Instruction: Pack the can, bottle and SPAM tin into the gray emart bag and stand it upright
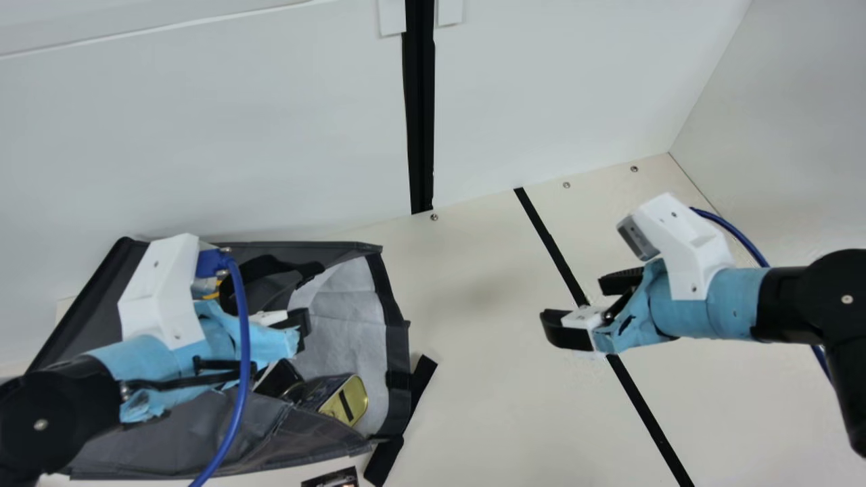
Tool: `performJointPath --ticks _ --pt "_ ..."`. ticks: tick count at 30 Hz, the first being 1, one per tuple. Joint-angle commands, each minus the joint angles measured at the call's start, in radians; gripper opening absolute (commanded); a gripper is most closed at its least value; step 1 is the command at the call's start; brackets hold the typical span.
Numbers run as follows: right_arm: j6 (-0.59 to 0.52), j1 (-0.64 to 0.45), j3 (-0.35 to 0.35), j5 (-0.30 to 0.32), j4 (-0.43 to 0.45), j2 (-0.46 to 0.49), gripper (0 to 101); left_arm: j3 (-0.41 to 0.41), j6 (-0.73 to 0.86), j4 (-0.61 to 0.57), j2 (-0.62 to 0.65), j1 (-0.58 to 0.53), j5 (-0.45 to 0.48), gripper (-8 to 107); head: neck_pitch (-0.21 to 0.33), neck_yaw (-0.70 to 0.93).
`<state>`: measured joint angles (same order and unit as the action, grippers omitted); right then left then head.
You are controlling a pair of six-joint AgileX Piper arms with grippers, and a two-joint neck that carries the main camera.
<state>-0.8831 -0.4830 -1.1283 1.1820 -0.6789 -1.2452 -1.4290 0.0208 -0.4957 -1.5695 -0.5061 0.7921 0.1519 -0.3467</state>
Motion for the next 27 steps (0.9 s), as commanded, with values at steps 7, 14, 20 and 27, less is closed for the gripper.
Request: performJointPath --ticks 7,14,20,27 --pt "-0.096 0.048 0.054 -0.029 -0.086 -0.055 95 0.000 0.000 0.000 0.000 0.000 0.000 -8 0.023 -0.002" --pt "-0.165 0.105 0.089 -0.065 -0.140 -0.108 95 0.000 0.000 0.000 0.000 0.000 0.000 -8 0.023 -0.002" --pt "-0.216 0.160 0.105 -0.095 -0.181 -0.158 95 0.000 0.000 0.000 0.000 0.000 0.000 -8 0.023 -0.002" --pt "-0.266 0.226 0.115 -0.128 -0.226 -0.223 95 0.000 0.000 0.000 0.000 0.000 0.000 -8 0.023 -0.002"
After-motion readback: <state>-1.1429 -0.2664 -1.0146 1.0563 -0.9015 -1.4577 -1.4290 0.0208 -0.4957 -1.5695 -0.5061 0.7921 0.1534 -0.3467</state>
